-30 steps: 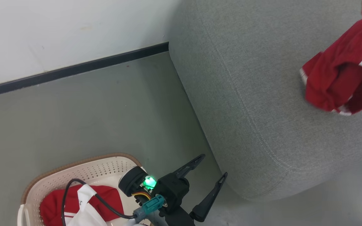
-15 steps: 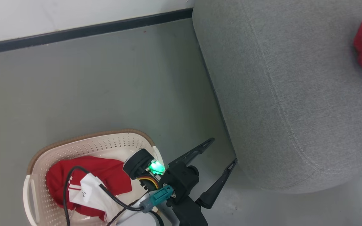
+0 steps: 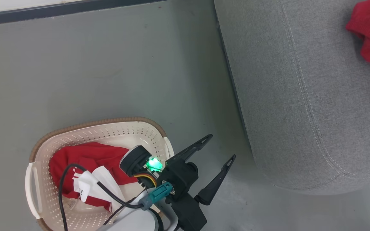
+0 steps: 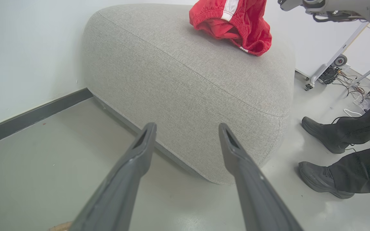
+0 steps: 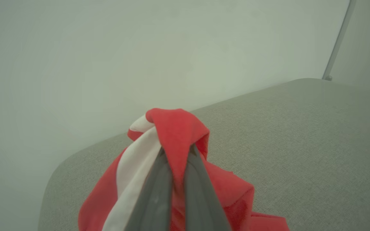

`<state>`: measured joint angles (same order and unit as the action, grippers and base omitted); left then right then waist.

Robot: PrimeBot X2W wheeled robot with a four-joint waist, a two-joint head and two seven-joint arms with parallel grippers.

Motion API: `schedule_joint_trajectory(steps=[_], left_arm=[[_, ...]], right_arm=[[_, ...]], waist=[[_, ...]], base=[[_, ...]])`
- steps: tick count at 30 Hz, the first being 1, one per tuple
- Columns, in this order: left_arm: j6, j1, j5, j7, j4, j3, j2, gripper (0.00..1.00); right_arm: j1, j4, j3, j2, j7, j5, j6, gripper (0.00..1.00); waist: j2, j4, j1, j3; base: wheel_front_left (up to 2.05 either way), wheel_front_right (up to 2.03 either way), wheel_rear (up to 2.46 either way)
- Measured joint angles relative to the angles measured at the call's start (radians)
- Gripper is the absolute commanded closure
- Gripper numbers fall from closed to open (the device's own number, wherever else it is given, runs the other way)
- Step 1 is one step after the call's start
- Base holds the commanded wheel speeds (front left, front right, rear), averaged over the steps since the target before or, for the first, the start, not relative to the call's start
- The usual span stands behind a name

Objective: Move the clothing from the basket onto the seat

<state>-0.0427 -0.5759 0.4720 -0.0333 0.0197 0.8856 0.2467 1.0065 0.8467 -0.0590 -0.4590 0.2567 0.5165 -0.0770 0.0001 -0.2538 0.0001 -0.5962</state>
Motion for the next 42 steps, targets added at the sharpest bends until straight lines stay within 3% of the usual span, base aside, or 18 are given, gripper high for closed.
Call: schedule_joint_trajectory(steps=[8, 9, 10, 25, 42], left_arm=[[0.009, -0.015, 0.0, 0.009, 0.024, 0.001, -0.001, 0.0], [0.009, -0.015, 0.0, 0.009, 0.028, 0.001, -0.002, 0.0], [0.01, -0.015, 0.0, 0.016, 0.038, 0.001, -0.004, 0.0], [0.016, -0.006, 0.012, 0.072, 0.086, -0.009, -0.021, 0.0], [-0.021, 0.059, 0.037, 0.147, 0.124, -0.056, -0.058, 0.0]], right_arm=[[-0.008, 0.071, -0.01, 0.004, 0.0, 0.003, -0.004, 1.0], [-0.006, 0.08, -0.011, 0.004, 0.0, 0.003, -0.004, 0.25], [-0.001, 0.1, -0.011, 0.005, 0.0, 0.004, -0.004, 0.0], [-0.035, 0.116, 0.008, 0.047, 0.0, -0.024, -0.02, 0.0], [-0.279, -0.078, 0.004, 0.115, 0.0, -0.073, -0.028, 0.0]], waist=[[0.0, -0.003, -0.0001, 0.005], [-0.0001, -0.002, -0.0001, 0.007], [0.0, -0.002, -0.0001, 0.013], [-0.0001, -0.001, -0.0002, 0.103], [-0.0001, 0.055, -0.0002, 0.213]], base=[[0.0, 0.0, 0.0], [0.0, 0.0, 0.0], [0.0, 0.0, 0.0], [0.0, 0.0, 0.0], [0.0, 0.0, 0.0]])
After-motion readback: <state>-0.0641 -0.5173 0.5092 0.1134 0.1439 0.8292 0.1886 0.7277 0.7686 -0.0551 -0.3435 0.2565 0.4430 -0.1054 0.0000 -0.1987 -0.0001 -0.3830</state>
